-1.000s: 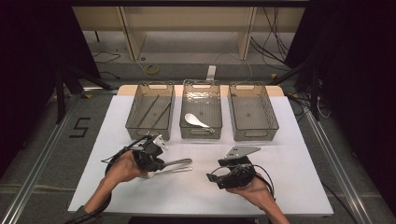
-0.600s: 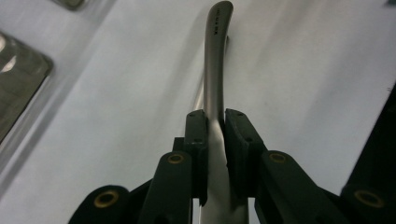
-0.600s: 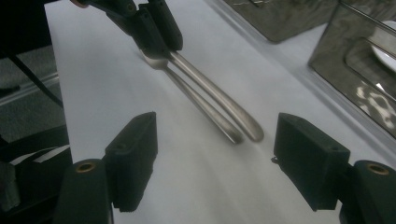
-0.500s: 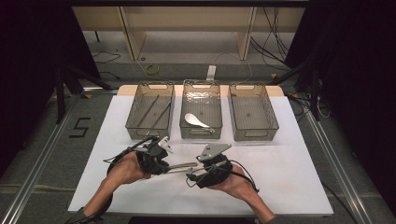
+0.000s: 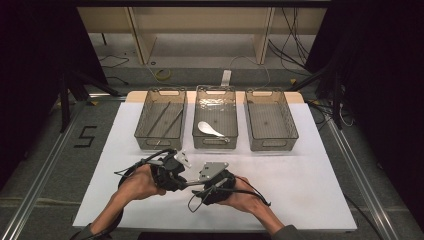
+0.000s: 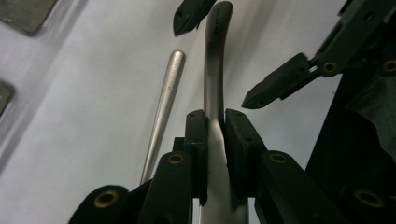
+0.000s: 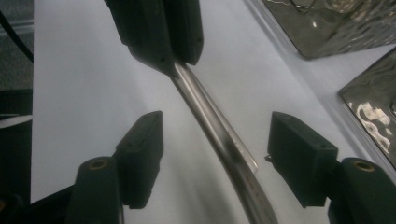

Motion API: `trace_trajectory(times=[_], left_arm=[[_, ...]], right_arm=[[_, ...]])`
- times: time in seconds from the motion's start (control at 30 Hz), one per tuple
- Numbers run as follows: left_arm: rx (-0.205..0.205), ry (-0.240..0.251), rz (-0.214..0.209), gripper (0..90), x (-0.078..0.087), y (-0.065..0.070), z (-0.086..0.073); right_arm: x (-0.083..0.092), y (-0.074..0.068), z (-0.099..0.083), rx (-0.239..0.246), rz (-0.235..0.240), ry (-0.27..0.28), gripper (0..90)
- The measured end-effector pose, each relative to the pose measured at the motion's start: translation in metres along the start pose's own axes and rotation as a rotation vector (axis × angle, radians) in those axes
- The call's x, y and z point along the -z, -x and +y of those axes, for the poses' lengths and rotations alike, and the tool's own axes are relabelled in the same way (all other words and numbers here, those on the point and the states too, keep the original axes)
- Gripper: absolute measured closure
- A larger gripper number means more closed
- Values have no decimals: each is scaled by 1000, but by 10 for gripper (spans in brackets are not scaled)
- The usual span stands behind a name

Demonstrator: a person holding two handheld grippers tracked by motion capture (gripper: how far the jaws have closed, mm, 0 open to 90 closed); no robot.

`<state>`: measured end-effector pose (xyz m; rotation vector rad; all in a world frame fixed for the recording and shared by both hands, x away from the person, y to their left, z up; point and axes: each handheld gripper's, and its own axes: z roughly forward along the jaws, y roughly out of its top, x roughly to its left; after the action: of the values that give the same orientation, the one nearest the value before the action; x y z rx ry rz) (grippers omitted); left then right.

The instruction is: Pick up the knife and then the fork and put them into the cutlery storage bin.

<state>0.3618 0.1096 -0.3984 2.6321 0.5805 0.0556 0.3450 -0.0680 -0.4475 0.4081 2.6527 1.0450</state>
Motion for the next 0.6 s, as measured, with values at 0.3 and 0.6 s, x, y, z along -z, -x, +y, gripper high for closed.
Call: trace_trajectory(times=[0.3,0.6], left_arm=[[0,3,-32,791,-1,3,2],[-11,-14,-68,790,-6,4,2]], right_arm=[[-10,-9,0,122,-39,-33,570],[-8,-14,1,215,-27,-33,758]])
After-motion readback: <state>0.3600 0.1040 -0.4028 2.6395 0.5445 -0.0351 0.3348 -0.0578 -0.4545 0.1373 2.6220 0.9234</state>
